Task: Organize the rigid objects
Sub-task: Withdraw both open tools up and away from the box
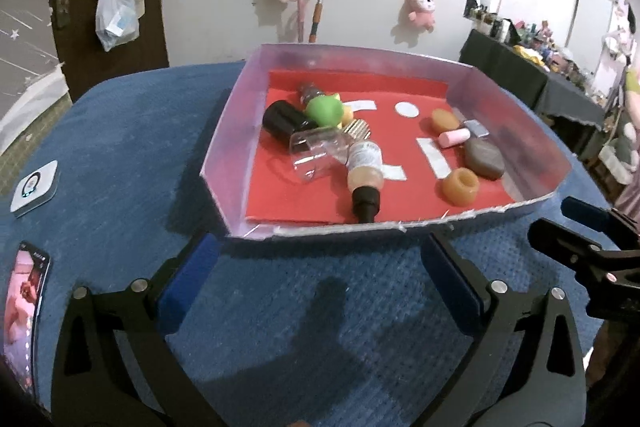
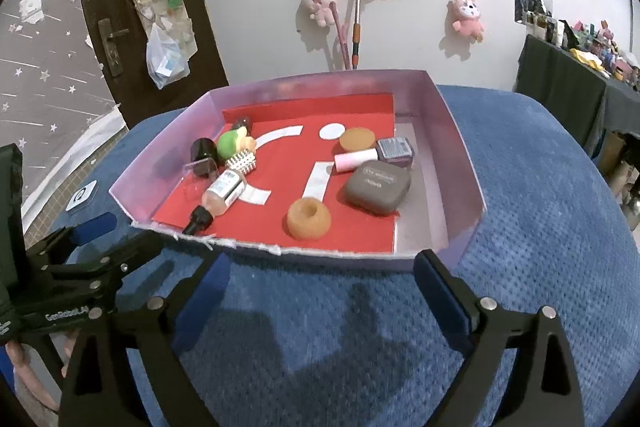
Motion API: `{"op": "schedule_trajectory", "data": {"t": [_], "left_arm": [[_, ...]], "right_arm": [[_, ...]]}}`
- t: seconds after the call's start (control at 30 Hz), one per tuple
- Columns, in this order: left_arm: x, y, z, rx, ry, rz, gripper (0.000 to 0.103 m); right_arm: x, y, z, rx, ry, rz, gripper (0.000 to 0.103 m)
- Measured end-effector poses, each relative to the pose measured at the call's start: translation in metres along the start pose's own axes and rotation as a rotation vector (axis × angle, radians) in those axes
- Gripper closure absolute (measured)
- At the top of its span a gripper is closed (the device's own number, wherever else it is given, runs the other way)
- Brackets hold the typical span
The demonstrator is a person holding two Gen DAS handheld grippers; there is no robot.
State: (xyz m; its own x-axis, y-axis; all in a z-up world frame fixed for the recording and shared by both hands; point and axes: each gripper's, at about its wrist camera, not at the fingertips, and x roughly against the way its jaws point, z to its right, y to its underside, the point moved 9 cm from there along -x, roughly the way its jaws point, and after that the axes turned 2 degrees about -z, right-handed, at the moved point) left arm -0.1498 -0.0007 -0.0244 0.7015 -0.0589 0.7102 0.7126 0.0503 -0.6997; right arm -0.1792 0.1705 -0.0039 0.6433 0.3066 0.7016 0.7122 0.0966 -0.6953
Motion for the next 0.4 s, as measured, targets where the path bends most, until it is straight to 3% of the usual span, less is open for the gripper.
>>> {"op": "schedule_trajectory", "data": {"t": [0.13, 0.3, 0.4], "left_arm": [[-0.001, 0.008, -0.001, 0.028, 0.020, -0.025, 0.000], [-0.008, 0.020, -0.005, 0.019, -0.024, -0.054, 0.000], [-0.012, 0.027, -0.002, 0.011, -0.008, -0.087, 0.000]], "right_arm": [[-0.001, 0.013, 0.001, -0.004, 0.014, -0.015, 0.007], [-0.007, 0.028, 0.004, -0.021, 0.017, -0.047, 0.007], [-0.011, 0.034, 0.006, -0.022, 0.025, -0.062, 0.007]]}}
